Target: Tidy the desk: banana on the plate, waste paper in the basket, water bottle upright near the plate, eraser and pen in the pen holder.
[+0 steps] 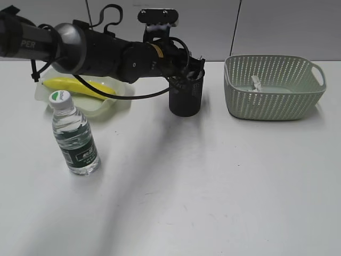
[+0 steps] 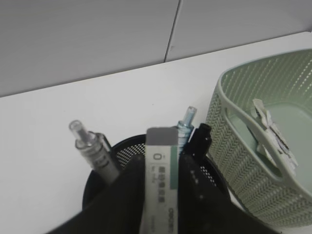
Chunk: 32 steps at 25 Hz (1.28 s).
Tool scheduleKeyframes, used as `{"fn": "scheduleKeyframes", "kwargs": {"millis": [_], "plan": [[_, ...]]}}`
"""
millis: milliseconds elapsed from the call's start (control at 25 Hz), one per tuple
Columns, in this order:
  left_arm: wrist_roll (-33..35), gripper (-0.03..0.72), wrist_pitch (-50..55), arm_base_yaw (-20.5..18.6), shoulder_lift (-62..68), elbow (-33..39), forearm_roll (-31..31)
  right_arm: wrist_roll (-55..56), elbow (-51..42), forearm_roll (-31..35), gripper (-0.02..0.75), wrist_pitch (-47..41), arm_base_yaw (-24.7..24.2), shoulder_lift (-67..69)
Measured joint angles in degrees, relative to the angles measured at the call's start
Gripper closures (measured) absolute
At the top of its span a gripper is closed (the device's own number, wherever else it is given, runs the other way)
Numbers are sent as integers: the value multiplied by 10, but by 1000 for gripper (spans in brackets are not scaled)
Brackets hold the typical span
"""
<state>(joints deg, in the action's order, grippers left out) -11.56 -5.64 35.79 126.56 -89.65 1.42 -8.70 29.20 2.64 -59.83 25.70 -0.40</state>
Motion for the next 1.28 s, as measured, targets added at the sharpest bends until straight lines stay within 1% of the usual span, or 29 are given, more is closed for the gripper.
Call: {"fn": "scheduleKeyframes", "kwargs": {"millis": [40,160,280,360,480,560,680,800,880,1040,1160,1280], "plan": [[0,475,-2,0,0,0,0,0,0,0,262,0,0,0],[-1,340,-3,0,-2,0,-1,0,0,0,262,0,0,0],[-1,297,11,0,-22,0,-1,0,0,0,262,0,0,0],[-1,290,31,0,-46,0,-1,0,0,0,262,0,0,0],[-1,287,100,0,-102,0,-7,0,0,0,262,0,0,0],[-1,286,178,0,-149,0,-7,0,0,0,262,0,0,0],[-1,286,318,0,-221,0,-24,0,0,0,262,0,0,0],[-1,286,464,0,-291,0,-60,1,0,0,262,0,0,0],[-1,286,557,0,-339,0,-71,1,0,-1,262,0,0,0],[-1,286,697,0,-422,0,-77,35,0,-23,262,0,0,0],[0,286,744,0,-495,0,-81,60,0,-45,262,0,0,0],[0,286,750,0,-572,9,-91,65,0,-47,262,0,0,0]]}}
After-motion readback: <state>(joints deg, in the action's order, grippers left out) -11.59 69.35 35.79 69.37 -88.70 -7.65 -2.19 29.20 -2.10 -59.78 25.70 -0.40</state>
